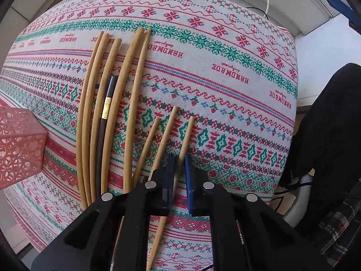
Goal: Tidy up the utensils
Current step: 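Lower the left tool onto the wooden sticks and grasp one stick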
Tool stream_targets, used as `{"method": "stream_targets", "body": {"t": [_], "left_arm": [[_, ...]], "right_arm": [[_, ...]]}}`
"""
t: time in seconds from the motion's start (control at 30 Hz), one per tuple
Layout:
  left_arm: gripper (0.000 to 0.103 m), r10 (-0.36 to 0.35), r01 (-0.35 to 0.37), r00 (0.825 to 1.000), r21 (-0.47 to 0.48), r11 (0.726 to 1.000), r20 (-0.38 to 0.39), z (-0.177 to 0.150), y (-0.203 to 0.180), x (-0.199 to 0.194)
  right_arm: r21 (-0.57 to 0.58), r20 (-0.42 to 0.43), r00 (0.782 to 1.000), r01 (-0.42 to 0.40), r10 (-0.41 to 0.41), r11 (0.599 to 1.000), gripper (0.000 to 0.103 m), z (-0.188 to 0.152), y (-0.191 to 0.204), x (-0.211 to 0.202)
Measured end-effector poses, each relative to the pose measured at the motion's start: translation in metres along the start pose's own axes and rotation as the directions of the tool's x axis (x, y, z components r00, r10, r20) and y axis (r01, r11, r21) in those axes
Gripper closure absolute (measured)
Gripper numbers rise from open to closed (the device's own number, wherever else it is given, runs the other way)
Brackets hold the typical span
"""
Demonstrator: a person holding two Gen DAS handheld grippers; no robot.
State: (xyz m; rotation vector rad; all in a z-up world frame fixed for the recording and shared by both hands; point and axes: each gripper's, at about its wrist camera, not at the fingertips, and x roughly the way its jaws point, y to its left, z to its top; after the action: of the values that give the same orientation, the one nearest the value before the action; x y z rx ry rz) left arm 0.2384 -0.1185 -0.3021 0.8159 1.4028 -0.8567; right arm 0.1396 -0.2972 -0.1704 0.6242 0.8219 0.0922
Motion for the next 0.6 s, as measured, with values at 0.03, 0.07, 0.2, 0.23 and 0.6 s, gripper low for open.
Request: {"method": "stream_targets", "body": {"t": [0.03, 0.07, 0.2, 0.23, 0.6], "left_arm": [[0.094, 0.037, -0.037, 0.999, 0.017, 0.999, 0.01, -0.002, -0.005, -0.001], [0.094, 0.071, -0.071, 0.997, 0.019, 0.997, 0.024, -0.004, -0.009, -0.001], [0.096, 0.106, -0.103, 0.99, -0.036, 0.994, 0.09, -0.011, -0.014, 0.0], [0.096, 0.094, -0.088, 0.99, -0.062, 0.994, 0.102, -0.013, -0.011, 0.0], [0.098, 0.176, -0.036, 0.874, -0.3, 0.953, 0.453, -0.126, 0.007, -0.114]], "right_arm": [[-0.008, -0.001, 1.0, 0.01, -0.01, 1.0, 0.006, 0.0, 0.002, 0.001], [-0.014, -0.003, 1.0, 0.022, -0.022, 1.0, 0.006, 0.0, 0.004, 0.003], [-0.019, -0.013, 0.998, 0.056, -0.056, 0.998, 0.006, -0.002, 0.011, 0.01], [-0.011, -0.008, 0.998, 0.062, -0.063, 0.998, 0.006, -0.002, 0.011, 0.01], [0.018, -0.217, 0.964, 0.16, -0.152, 0.987, 0.007, -0.018, 0.031, 0.065]]}}
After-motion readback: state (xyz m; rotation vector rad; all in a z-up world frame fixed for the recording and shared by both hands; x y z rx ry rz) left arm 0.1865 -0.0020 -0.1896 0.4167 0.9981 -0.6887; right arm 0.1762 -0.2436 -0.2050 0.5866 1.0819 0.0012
